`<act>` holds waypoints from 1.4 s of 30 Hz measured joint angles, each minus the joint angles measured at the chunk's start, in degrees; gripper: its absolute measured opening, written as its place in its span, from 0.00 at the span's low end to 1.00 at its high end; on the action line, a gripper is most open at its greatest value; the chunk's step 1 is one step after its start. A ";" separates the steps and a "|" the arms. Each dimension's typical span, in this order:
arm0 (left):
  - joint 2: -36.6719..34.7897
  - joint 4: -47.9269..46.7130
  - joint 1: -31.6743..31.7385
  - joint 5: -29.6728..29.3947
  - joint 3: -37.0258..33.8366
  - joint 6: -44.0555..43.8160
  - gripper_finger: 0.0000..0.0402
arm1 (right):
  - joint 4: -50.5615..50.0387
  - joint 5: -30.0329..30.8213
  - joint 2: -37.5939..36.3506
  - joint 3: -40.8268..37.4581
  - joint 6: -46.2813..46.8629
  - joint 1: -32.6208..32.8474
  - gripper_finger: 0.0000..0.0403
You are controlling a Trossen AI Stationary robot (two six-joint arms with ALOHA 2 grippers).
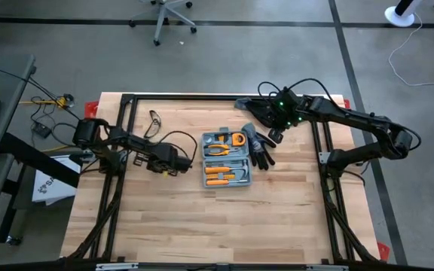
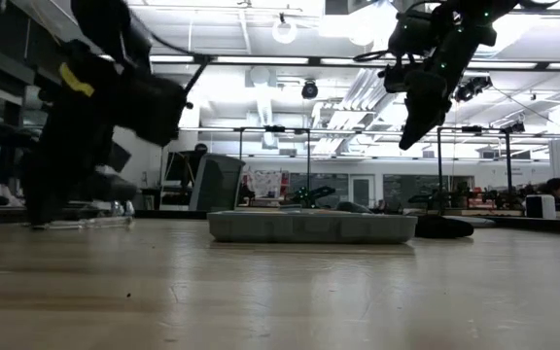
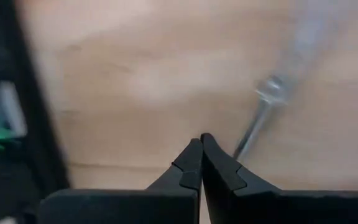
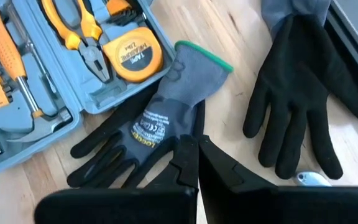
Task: Prefit tool cases
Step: Put the transparent flat screwdriver into the gray toolbox
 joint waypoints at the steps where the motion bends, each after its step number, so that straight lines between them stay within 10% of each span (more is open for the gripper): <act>1: 0.03 0.59 -0.62 0.58 0.95 0.45 0.00 | -0.30 -0.04 0.00 0.00 0.01 -0.01 0.00; 20: -5.36 5.88 1.61 -7.76 8.06 14.31 0.00 | -0.17 -5.82 0.00 0.00 1.60 -0.02 0.00; 42: -5.27 23.64 13.73 -8.00 -3.28 17.22 0.00 | 0.78 -6.02 -0.02 0.00 4.34 0.15 0.00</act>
